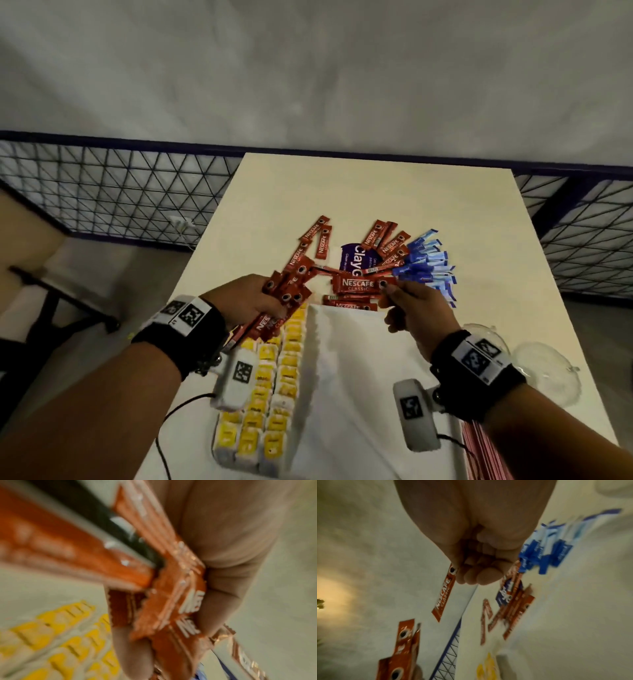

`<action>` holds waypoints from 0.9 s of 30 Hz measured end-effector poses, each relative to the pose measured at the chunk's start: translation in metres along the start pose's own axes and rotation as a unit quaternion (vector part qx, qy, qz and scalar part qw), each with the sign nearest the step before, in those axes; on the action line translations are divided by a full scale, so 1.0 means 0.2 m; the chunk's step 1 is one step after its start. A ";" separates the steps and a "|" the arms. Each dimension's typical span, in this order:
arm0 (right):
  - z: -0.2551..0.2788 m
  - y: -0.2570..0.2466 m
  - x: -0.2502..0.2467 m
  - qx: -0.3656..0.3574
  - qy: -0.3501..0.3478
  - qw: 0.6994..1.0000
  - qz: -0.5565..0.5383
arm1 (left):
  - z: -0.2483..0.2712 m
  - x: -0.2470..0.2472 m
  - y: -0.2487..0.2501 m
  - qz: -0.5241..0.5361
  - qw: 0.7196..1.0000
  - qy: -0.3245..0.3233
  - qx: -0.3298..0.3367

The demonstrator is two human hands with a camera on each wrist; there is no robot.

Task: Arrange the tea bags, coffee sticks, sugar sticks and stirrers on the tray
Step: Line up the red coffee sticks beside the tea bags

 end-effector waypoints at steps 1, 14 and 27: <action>-0.02 0.06 0.02 0.026 -0.011 1.000 0.004 | 0.02 -0.03 -0.04 0.005 1.000 0.024 -0.004; -0.19 0.47 0.23 0.159 0.015 0.937 0.309 | 0.10 -0.20 -0.35 0.048 0.996 0.072 -0.028; -0.11 0.30 0.30 0.037 0.042 0.878 0.475 | 0.12 -0.34 -0.42 0.050 0.996 0.067 -0.023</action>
Point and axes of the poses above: each hand's wrist, its own z-axis away from the middle knuckle, its own x-axis out of the palm, y = z × x, the point moved 6 cm from there along -z, towards the middle knuckle, and after that the axes turned 3 degrees about z, right-handed, at the moved point
